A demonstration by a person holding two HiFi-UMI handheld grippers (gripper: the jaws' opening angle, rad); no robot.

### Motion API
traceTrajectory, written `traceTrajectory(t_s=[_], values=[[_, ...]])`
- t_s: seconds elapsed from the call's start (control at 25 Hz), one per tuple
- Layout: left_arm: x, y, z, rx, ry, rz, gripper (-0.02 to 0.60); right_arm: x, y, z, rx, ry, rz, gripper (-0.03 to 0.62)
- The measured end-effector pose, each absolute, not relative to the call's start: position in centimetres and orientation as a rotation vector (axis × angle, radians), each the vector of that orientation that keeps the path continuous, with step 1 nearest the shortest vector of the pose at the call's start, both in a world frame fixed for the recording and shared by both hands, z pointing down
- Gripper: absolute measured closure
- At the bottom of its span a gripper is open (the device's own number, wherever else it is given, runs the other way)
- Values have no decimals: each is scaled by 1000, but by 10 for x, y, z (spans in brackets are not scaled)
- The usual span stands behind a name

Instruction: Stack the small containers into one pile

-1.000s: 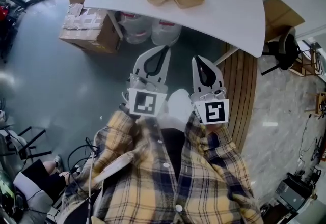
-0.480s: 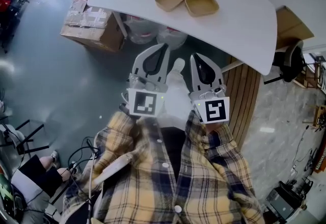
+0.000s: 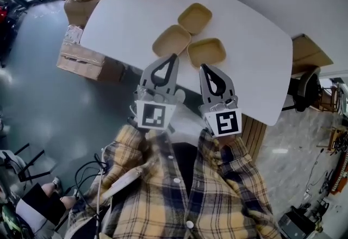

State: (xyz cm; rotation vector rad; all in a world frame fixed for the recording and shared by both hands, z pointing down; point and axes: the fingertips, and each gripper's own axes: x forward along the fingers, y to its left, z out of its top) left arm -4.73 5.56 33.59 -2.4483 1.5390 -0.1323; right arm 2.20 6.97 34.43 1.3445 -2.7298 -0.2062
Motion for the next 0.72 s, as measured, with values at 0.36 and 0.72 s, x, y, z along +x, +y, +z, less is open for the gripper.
traceTrajectory(t_s=[0.36, 0.72], values=[[-26, -59, 311, -2464, 1542, -113, 565, 54, -49, 324, 1405, -2712, -198, 579], [-29, -100, 309, -2484, 1508, -123, 565, 62, -91, 327, 1480, -2663, -160, 579]])
